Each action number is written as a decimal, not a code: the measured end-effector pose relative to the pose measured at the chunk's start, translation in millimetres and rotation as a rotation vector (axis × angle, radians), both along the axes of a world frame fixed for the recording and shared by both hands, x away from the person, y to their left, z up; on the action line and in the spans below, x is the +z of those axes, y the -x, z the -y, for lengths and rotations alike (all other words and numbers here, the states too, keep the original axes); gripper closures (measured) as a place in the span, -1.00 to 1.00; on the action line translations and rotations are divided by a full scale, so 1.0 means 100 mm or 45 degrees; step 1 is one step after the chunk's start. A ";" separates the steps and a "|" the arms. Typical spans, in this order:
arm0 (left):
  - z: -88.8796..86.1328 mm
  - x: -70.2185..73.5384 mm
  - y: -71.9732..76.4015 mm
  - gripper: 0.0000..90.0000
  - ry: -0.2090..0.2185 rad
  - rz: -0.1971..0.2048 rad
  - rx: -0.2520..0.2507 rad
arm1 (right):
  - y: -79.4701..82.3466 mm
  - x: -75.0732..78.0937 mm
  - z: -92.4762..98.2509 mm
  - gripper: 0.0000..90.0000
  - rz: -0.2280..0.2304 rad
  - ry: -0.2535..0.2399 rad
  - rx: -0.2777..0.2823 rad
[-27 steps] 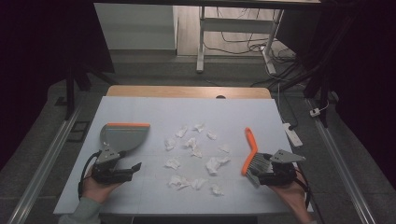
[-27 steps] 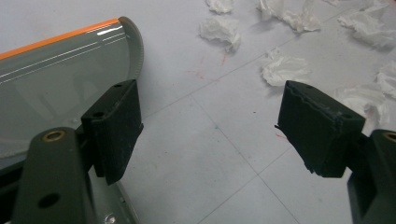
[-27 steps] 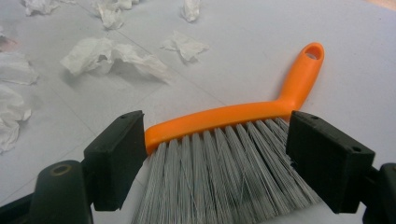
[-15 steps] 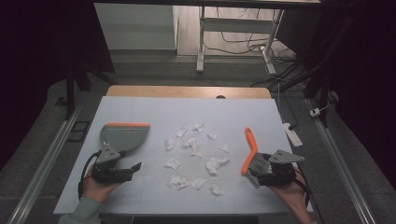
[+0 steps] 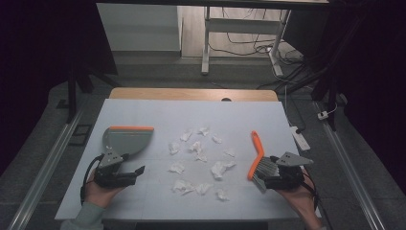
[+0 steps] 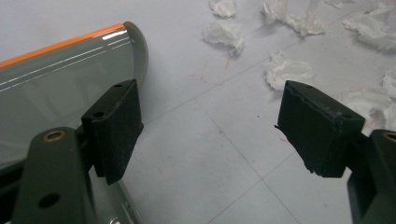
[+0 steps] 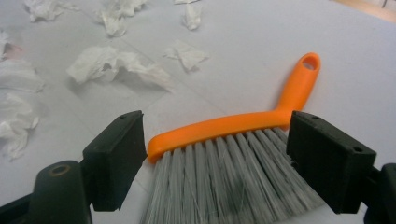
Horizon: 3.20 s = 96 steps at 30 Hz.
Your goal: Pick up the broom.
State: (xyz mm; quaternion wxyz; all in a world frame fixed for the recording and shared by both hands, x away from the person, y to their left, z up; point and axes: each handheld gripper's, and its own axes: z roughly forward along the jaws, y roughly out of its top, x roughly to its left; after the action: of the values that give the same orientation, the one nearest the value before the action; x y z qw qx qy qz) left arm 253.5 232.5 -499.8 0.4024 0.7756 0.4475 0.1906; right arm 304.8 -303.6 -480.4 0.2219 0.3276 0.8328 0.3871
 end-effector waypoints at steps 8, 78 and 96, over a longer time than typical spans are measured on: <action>0.03 0.00 -0.01 -0.50 -0.016 0.001 -0.012 | -0.14 0.20 -0.09 -0.58 -0.100 0.023 -0.022; 0.05 -0.06 0.01 -0.49 -0.042 -0.005 -0.032 | -1.30 -0.10 -0.46 0.28 -0.685 0.420 -0.476; 0.03 -0.05 0.03 -0.48 -0.030 0.004 -0.027 | -1.24 -0.11 -0.50 0.56 -0.621 0.432 -0.390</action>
State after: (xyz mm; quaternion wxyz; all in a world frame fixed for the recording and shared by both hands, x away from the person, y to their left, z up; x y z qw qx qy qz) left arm 250.5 229.1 -505.0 0.3959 0.7847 0.4362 0.1929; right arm 429.0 -254.0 -491.2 0.1231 0.4905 0.8550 0.1152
